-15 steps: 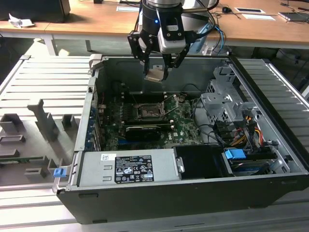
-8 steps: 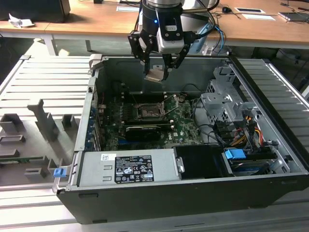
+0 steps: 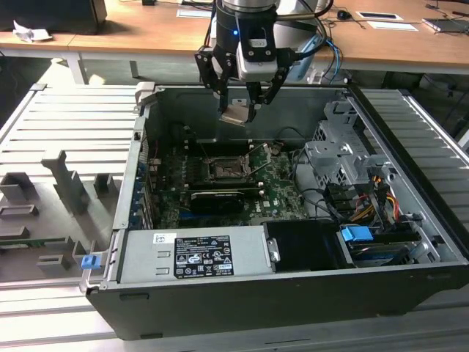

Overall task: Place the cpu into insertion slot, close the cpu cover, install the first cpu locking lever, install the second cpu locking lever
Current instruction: 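Place the cpu into insertion slot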

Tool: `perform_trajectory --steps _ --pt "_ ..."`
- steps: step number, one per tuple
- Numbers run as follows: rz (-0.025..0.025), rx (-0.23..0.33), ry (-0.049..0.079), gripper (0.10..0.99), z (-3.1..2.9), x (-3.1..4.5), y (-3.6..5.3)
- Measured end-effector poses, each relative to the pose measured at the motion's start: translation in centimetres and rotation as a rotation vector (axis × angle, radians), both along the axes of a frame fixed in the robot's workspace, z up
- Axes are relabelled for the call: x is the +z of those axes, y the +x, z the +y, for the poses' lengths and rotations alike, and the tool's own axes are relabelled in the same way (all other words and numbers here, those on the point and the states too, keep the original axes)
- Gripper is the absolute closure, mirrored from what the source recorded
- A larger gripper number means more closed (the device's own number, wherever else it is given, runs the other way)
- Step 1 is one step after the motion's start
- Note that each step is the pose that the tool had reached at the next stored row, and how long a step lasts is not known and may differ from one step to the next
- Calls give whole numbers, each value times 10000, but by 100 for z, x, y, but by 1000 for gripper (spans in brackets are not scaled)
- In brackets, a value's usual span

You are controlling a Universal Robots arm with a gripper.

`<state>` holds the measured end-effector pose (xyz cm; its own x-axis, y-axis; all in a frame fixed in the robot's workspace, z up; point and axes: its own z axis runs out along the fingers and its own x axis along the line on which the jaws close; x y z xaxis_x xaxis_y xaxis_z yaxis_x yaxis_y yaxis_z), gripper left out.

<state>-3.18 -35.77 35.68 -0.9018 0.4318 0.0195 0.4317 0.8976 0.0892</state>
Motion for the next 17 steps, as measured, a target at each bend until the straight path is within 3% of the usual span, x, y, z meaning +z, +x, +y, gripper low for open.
perform_trajectory --steps 17 --pt "0 -688 0 561 0 -5 0"
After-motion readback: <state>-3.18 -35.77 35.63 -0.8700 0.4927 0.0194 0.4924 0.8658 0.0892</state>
